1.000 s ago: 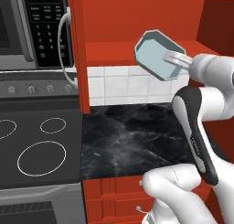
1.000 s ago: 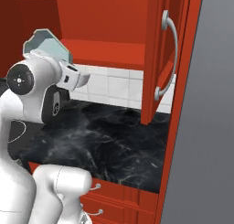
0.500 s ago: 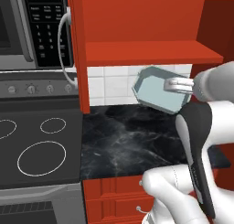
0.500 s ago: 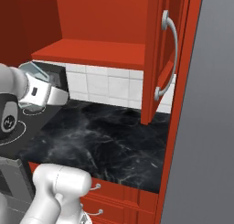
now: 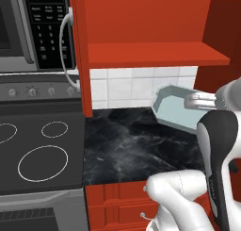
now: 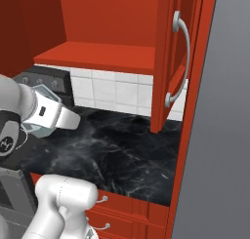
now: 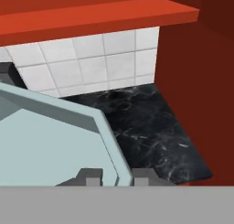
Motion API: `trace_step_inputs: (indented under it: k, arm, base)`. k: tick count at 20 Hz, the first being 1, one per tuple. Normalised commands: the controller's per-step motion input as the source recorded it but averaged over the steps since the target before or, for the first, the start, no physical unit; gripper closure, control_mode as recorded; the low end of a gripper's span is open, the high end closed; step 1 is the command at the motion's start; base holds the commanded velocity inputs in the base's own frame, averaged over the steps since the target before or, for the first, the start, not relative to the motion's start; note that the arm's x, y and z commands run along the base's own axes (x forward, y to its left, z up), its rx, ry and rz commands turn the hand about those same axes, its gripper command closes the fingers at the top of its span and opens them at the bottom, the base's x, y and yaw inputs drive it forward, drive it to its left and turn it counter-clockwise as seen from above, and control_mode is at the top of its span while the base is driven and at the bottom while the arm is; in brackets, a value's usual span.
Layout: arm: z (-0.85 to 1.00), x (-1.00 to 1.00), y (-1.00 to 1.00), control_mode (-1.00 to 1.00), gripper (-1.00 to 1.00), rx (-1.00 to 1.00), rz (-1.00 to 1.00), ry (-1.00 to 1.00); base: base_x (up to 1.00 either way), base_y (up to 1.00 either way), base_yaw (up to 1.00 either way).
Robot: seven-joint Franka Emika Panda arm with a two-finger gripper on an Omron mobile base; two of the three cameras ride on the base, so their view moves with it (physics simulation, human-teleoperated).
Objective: Retrieve the tupperware and aluminum foil from the cabinet and place them on the dining counter near the plate with carrot and bell pepper to prepare for storing leftovers.
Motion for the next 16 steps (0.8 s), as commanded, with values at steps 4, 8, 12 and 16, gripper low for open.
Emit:
trace_step_inputs:
  k: [4, 8, 12, 16]
  arm:
    - [0.00, 0.00, 0.00, 1.00, 1.00, 0.00, 0.00, 0.01]
    - [0.00, 0.00, 0.00, 1.00, 1.00, 0.00, 0.00, 0.00]
    - [0.00, 0.00, 0.00, 1.00, 1.00, 0.00, 0.00, 0.00]
    - [0.00, 0.00, 0.00, 1.00, 1.00, 0.00, 0.00, 0.00]
  base:
    - [-0.04, 0.00, 0.00]
    - [-0.78, 0.01, 0.04]
    - [-1.00, 0.06, 0.33]
    - [-0.99, 0.40, 0.64]
